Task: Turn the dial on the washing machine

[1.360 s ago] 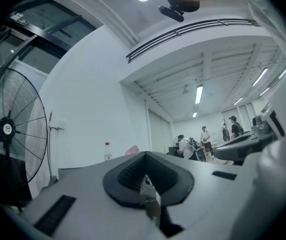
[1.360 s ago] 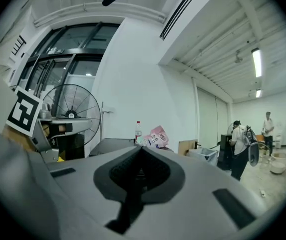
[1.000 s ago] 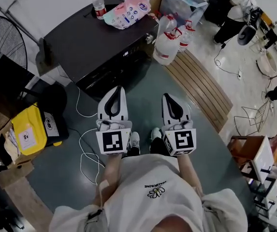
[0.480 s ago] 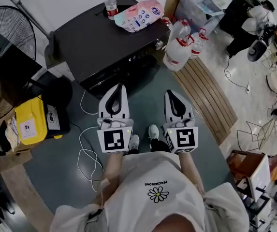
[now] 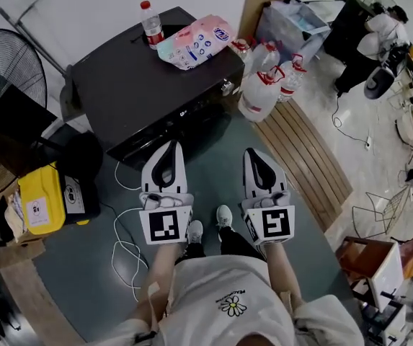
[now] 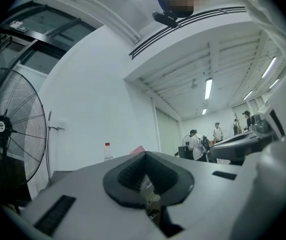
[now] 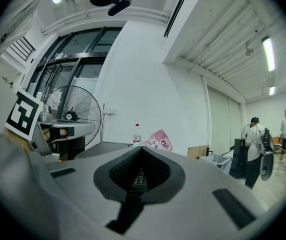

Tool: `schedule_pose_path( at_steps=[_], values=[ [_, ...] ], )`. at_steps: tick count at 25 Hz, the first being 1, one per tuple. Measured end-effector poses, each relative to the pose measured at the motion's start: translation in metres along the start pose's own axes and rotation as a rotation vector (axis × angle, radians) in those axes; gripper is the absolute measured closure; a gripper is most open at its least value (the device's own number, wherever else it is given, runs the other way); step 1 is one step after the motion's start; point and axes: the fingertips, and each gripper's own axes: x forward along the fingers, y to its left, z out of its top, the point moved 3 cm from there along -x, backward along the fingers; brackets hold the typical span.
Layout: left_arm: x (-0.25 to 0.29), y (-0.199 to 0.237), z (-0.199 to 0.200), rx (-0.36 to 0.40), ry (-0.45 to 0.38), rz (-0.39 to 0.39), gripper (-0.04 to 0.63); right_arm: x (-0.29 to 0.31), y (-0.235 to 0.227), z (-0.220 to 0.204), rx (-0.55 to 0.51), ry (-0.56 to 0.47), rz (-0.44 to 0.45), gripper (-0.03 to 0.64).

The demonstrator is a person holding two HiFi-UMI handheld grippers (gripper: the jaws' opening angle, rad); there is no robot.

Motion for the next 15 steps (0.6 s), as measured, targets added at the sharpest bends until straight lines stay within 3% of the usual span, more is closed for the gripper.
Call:
schedule_pose_path(
  at_steps=[6, 15],
  values=[
    [0.048, 0.009, -0.039, 0.014, -0.023, 0.011, 0.595, 0.045, -0.033, -0.031, 0.047, 0.007, -0.013, 0.612],
    [0.096, 0.004, -0.149, -0.001, 0.041, 0.030, 0.596, 0.104, -0.042, -0.126, 0.009, -0.034, 0.042, 0.612]
  ],
)
